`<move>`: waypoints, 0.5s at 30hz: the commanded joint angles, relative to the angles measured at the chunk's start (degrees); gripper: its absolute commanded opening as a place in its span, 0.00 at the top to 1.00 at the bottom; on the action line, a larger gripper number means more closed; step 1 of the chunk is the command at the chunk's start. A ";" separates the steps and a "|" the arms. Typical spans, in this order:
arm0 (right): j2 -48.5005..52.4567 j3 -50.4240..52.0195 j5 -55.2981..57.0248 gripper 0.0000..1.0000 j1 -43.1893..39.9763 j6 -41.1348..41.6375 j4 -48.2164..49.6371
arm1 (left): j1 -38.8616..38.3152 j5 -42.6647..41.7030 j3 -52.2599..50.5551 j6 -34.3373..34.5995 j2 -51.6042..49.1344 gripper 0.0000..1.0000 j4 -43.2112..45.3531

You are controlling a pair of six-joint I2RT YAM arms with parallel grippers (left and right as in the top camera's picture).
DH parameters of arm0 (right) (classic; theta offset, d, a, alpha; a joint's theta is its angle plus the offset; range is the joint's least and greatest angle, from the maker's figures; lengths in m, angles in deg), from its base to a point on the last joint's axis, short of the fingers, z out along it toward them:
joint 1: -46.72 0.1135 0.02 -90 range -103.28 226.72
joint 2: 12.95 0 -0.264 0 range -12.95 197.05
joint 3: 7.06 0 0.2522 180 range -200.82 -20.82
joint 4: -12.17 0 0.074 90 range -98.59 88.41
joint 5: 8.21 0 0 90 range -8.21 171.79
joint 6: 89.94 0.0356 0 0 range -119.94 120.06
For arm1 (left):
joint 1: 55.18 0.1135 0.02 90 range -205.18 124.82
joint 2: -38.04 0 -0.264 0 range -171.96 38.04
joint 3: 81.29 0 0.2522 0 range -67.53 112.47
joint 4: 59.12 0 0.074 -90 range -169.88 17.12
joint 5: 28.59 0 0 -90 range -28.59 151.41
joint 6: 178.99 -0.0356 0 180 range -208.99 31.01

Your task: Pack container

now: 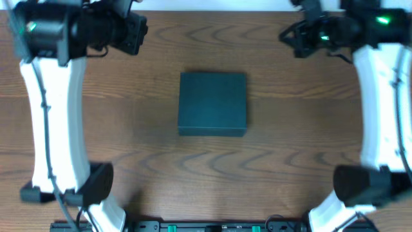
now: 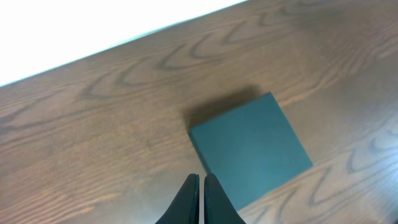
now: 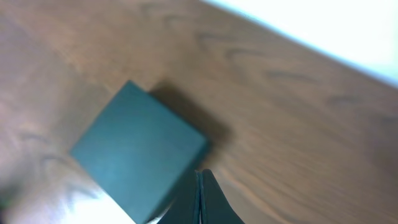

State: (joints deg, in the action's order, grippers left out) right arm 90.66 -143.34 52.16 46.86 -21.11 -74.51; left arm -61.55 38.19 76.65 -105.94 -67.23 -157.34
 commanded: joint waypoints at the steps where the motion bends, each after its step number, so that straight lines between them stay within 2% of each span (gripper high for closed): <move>1: -6.88 0.94 3.45 0.98 -4.68 -1.66 -1.29 | 0.48 1.40 -8.90 -1.36 5.01 0.94 1.73; 4: -12.57 7.50 -0.04 0.98 -7.85 -1.88 -0.85 | 0.48 1.38 -20.04 -2.21 12.39 0.94 6.34; 11: -31.69 35.06 -1.90 0.98 -8.57 -2.67 8.39 | 0.39 3.52 -50.07 -2.14 36.48 0.94 21.90; 15: -44.50 48.43 -1.88 0.98 -7.93 -1.49 10.43 | -1.77 7.87 -66.31 1.40 52.94 0.94 29.53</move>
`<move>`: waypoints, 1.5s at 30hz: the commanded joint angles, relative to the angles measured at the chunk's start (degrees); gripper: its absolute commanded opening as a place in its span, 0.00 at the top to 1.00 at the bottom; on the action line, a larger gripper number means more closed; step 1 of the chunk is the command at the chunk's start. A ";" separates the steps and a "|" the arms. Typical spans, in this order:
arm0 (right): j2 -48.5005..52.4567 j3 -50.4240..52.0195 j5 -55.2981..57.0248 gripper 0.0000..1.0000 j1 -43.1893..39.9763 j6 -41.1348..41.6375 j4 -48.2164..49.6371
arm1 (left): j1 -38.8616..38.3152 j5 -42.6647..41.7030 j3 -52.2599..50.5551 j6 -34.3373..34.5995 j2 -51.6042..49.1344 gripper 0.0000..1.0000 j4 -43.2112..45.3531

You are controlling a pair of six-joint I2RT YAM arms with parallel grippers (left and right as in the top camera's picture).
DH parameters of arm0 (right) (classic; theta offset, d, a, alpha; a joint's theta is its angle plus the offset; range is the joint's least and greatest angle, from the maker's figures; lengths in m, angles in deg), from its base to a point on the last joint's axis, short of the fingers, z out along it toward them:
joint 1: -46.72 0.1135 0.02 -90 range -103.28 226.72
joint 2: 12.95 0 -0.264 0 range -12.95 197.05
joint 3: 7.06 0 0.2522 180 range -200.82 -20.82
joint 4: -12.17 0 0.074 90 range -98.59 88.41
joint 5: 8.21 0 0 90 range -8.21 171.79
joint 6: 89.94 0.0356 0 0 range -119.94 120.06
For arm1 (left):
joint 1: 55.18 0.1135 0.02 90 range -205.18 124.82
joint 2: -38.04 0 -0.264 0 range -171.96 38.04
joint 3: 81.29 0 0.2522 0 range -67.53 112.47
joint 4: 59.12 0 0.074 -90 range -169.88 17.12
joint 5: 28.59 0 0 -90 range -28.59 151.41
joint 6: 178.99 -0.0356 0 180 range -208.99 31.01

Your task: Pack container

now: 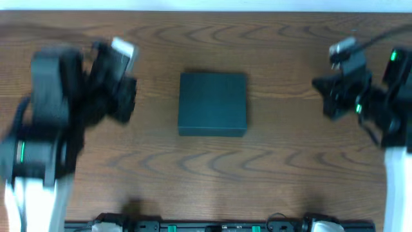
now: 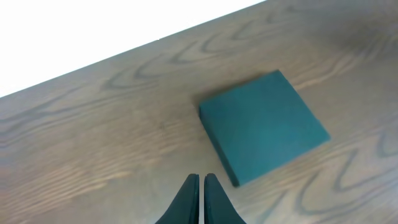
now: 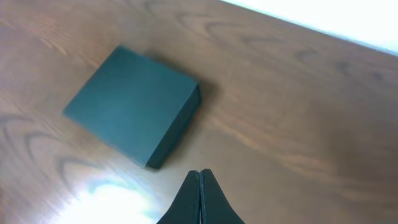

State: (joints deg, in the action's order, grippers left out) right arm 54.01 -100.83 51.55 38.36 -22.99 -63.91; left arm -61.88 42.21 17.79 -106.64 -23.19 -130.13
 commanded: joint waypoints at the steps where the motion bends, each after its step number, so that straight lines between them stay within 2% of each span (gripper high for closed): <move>1: -10.29 8.39 -1.27 0.98 0.68 1.46 -1.01 | -2.43 5.07 -10.51 2.80 12.57 0.94 3.30; 5: -19.93 16.63 -1.31 0.98 0.83 3.39 -8.63 | -8.61 8.70 -20.02 5.64 26.47 0.94 2.10; 9: -25.64 17.51 -1.86 0.98 0.83 6.23 -12.24 | -12.02 8.81 -21.57 8.98 30.69 0.94 -1.25; 10: -26.67 17.51 -1.40 0.94 0.83 7.58 -12.41 | -12.39 8.68 -21.57 10.08 30.84 0.94 -1.42; 11: -27.58 17.49 -0.85 0.76 0.83 9.11 -12.52 | -12.52 8.68 -21.57 11.10 30.82 0.88 -1.44; 12: -28.17 17.49 -0.50 0.46 0.83 10.75 -12.74 | -12.50 8.68 -21.57 12.68 30.75 0.51 -1.44; 13: -28.68 17.51 -0.37 0.01 0.83 12.76 -12.94 | -12.48 8.70 -21.57 15.23 30.73 0.05 -1.40; 16: -28.87 17.51 -0.09 0.01 0.83 17.64 -13.84 | -12.46 8.68 -21.57 17.97 30.71 0.05 -2.01; 26: -28.81 17.51 0.04 0.01 0.83 17.68 -14.21 | -12.46 8.79 -21.57 18.08 30.71 0.05 -11.82; 34: -28.83 17.51 0.04 0.01 0.83 17.68 -14.21 | -12.46 9.49 -21.57 17.92 30.71 0.05 -15.21; 40: -28.83 17.51 0.04 0.01 0.83 17.68 -14.21 | -10.97 16.04 -22.36 17.66 33.53 0.05 -10.95; 45: -28.83 17.51 0.04 0.01 0.83 17.68 -14.21 | -4.20 22.36 -30.97 17.68 38.32 0.05 1.46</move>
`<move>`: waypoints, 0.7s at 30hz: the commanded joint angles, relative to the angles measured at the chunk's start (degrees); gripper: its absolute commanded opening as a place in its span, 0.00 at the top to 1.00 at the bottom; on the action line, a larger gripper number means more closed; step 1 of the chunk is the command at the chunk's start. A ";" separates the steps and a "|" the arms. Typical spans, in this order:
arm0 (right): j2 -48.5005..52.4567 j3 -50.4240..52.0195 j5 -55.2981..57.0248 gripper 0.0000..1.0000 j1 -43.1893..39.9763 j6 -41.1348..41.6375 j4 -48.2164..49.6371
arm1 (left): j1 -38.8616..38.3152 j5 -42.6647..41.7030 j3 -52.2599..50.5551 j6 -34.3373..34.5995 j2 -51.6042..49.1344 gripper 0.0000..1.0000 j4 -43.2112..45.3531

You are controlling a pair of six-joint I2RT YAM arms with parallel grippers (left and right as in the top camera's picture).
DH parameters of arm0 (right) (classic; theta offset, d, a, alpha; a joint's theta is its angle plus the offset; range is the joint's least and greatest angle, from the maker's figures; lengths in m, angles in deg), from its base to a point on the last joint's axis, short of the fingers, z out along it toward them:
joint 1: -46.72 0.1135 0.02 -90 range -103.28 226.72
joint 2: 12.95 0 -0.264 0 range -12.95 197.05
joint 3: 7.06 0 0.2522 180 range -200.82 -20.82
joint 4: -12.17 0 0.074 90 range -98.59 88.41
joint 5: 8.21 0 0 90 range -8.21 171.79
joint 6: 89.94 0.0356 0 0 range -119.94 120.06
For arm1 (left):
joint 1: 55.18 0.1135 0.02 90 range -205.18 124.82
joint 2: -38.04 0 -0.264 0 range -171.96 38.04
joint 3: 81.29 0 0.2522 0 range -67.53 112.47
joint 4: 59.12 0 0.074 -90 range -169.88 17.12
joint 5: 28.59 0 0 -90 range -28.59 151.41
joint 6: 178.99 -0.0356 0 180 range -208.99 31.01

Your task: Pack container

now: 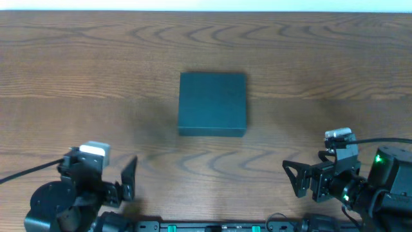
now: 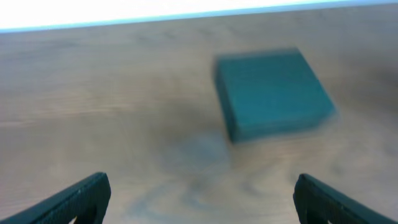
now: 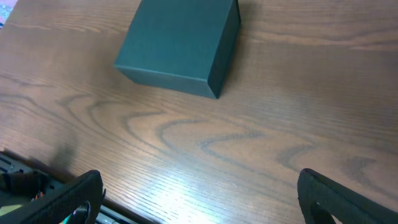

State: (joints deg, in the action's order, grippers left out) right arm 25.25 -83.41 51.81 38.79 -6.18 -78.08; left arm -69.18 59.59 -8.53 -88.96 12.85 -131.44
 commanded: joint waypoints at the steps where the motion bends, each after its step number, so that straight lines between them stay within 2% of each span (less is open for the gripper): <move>1: -0.07 0.09 -0.22 0.01 0.39 0.87 -0.04 | 4.44 5.07 -7.02 0.02 3.45 0.05 4.76; 7: -0.07 0.09 -0.22 0.01 0.39 0.87 -0.04 | 12.22 5.46 -23.76 3.50 12.37 0.05 16.72; 12: -0.07 0.09 -0.22 0.01 0.39 0.87 -0.04 | 17.11 5.53 -34.97 5.95 18.64 0.05 23.12; 14: -0.07 0.09 -0.22 0.01 0.39 0.87 -0.04 | 18.97 6.84 -39.04 9.03 20.98 0.05 25.16; 21: -0.07 0.09 -0.22 0.01 0.39 0.87 -0.04 | 22.21 6.73 -47.19 11.21 25.00 0.05 30.25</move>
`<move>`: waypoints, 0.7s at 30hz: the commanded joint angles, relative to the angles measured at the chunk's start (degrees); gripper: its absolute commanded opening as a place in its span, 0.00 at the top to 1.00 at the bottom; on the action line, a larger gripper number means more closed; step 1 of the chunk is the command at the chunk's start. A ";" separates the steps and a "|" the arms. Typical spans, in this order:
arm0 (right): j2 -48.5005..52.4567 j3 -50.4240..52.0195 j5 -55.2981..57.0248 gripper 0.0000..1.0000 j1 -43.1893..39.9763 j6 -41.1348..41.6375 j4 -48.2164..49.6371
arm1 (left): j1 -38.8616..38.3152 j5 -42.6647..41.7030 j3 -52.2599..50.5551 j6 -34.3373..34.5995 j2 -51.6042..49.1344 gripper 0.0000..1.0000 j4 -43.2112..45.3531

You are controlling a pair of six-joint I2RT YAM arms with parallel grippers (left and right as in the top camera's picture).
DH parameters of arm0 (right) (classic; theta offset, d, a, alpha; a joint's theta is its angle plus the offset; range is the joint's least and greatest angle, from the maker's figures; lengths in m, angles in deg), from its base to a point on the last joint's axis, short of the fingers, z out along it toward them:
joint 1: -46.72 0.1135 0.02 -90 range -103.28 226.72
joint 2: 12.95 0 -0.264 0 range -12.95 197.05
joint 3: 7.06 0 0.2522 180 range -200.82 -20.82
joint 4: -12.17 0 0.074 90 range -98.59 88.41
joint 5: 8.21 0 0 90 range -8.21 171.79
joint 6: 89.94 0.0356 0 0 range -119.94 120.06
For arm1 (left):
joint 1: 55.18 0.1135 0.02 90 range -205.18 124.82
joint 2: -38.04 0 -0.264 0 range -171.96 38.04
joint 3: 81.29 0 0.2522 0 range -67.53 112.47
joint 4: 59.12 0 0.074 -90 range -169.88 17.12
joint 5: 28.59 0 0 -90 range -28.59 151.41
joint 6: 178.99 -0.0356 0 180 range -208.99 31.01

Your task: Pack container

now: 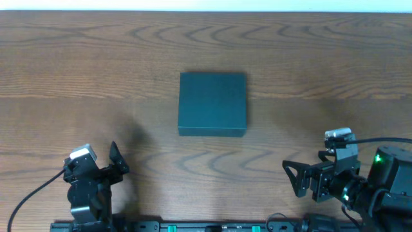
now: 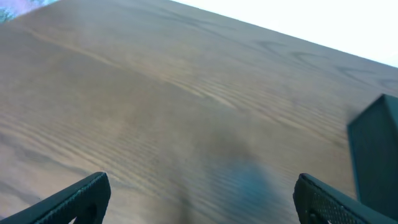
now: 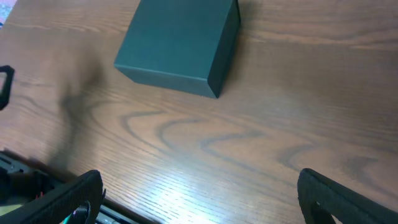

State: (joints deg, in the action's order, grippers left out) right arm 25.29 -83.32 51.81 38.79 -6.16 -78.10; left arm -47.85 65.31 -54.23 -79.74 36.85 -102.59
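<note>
A closed dark teal box (image 1: 212, 103) lies flat in the middle of the wooden table (image 1: 309, 77). It fills the top of the right wrist view (image 3: 180, 43); only its edge shows at the right of the left wrist view (image 2: 378, 155). My left gripper (image 2: 200, 191) sits low at the front left (image 1: 114, 164), open wide, with nothing between its fingers. My right gripper (image 3: 199, 186) sits at the front right (image 1: 295, 179), also open wide and empty. Both are well short of the box.
A white strip (image 1: 206, 5) runs beyond the table's far edge. A black rail with green parts (image 1: 206, 227) runs along the front edge between the two arm bases. Part of the left arm (image 3: 4, 84) shows at the left edge of the right wrist view.
My left arm has drawn in and turned at the front left corner. The box has gone from the middle of its view to the right edge. The right arm and the box have not moved.
Both grippers were shut at the far side of the table, either side of the box. Then they stood level with the box, still shut. Later both were low at the front edge and open wide. The box has stayed in place throughout.
</note>
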 commanded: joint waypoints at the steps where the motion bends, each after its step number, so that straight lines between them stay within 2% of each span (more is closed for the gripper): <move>1: -0.11 0.00 -0.22 0.01 0.39 0.85 -0.02 | 1.11 0.98 -2.40 1.99 1.01 0.05 2.27; 6: -0.11 0.00 -0.22 0.01 0.39 0.85 -0.02 | 1.31 0.55 -6.69 1.90 0.98 0.05 7.02; 21: -0.11 0.00 -0.22 0.01 0.39 0.85 -0.02 | 1.27 -0.11 -6.67 1.68 0.98 0.05 7.28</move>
State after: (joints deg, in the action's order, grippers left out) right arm 25.29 -83.30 51.83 38.79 -6.16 -78.10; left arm -46.93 65.23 -59.61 -78.45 37.31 -95.49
